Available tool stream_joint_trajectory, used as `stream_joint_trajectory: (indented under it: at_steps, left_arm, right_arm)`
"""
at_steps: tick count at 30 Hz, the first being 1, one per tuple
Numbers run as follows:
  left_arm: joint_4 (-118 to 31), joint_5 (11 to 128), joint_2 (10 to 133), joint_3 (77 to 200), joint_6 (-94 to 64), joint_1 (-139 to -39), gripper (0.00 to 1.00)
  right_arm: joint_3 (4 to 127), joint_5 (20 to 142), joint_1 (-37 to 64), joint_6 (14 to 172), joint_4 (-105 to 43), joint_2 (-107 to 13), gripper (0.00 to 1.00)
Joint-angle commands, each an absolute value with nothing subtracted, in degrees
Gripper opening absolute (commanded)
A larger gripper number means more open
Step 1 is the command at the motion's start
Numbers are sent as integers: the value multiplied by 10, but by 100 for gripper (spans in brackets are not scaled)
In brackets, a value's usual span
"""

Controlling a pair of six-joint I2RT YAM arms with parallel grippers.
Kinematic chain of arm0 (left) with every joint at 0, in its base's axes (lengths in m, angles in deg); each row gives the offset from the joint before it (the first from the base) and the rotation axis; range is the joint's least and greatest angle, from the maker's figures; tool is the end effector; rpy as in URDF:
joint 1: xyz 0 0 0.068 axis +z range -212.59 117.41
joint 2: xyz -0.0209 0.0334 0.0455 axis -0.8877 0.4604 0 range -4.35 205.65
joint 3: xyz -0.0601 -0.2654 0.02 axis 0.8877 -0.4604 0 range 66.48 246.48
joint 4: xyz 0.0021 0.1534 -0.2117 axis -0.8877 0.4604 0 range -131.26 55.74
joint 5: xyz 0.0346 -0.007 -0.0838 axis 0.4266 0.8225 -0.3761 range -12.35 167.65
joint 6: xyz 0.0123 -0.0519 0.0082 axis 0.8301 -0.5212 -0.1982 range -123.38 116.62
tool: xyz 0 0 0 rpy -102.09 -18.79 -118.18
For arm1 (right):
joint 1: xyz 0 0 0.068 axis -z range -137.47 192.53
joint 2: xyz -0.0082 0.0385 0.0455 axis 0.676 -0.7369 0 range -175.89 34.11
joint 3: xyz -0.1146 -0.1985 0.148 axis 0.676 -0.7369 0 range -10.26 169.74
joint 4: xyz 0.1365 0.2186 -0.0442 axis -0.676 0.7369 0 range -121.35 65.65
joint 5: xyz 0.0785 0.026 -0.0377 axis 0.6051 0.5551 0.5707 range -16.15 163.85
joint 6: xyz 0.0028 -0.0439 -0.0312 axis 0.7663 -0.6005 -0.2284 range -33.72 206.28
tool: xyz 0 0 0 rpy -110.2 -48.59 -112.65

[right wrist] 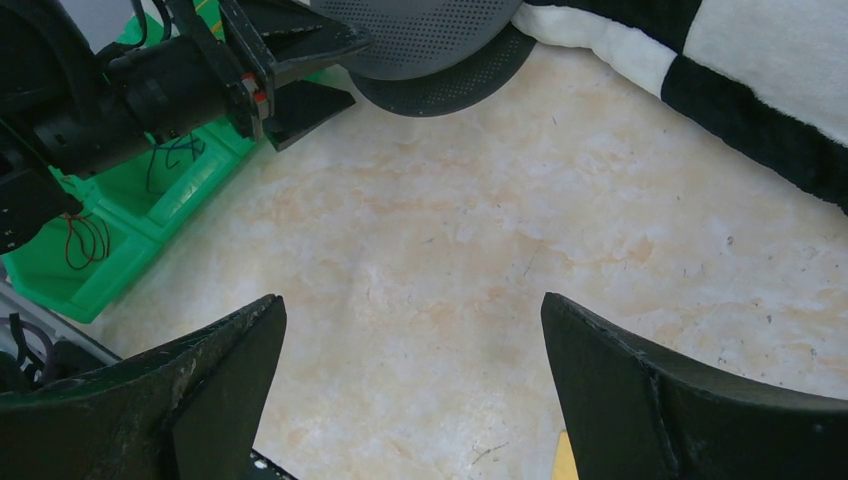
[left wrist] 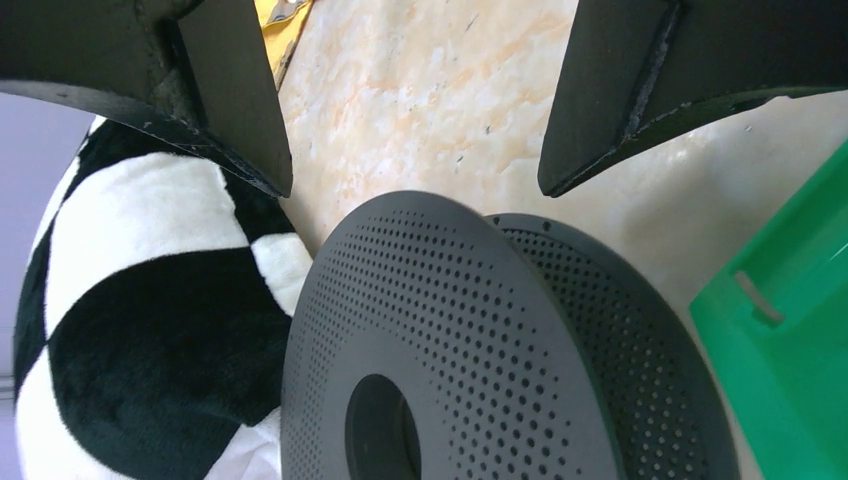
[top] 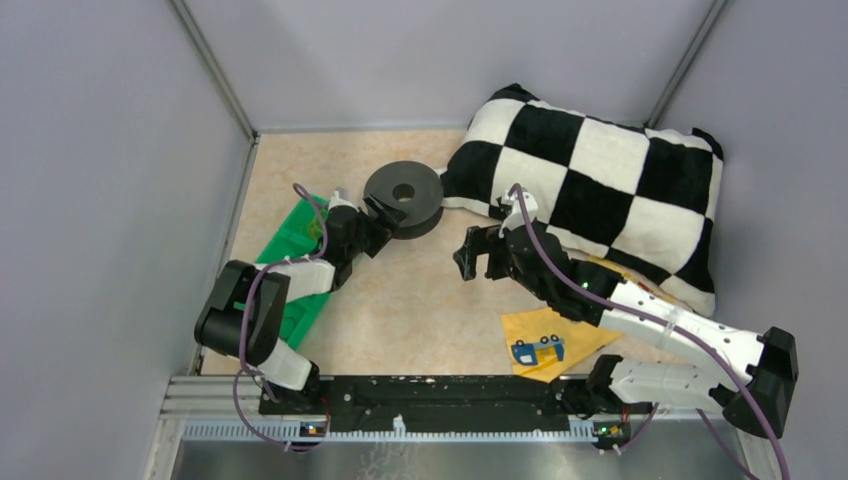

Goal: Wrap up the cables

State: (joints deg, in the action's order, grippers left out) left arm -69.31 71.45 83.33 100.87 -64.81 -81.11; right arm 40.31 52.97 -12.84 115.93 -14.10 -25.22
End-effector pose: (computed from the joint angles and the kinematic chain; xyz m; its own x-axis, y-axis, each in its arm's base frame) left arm 0.2859 -0.1000 0.1701 -0.5521 -0.7358 -0.3921 -0.1599 0.5550 -0.8163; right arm 0.1428 0.1844 0.3154 -0.5068 0.0795 -0.8584 -0.3866 0.8690 0.3088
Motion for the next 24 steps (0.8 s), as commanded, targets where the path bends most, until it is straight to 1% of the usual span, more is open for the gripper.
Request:
stream_joint_trajectory:
  at_steps: [1,4,8,14,17,20,22,24]
  left_arm:
    - [-824,722,858,1009,-669,-809,98]
    - [-848,732,885,1014,-677,-810,98]
    - [-877,720,909,1023,-680,-809,91]
    - [-879,724,935,1043,-670,-810,71]
    - [-881,723,936,1053,-660,-810,57]
    - [-878,718,929,1059,-654,-810,47]
    - [-871,718,919,1061,-649,-810,44]
    - [-858,723,904,1062,-639,-810,38]
  right_arm:
    - [414,528,-131,1166,-150,-238,99]
    - [412,532,-131,1167,-153,-239,99]
    - [413,532,-131,1167,-150,-242,99]
    - [412,535,-130,1169,-147,-239,99]
    - [412,535,-131,1170,-147,-237,99]
    - [412,535,-131,1170,-147,-233,99]
    - [412,535,-131,1171,-147,-232,99]
    - [410,536,-131,1171,-147,-230,99]
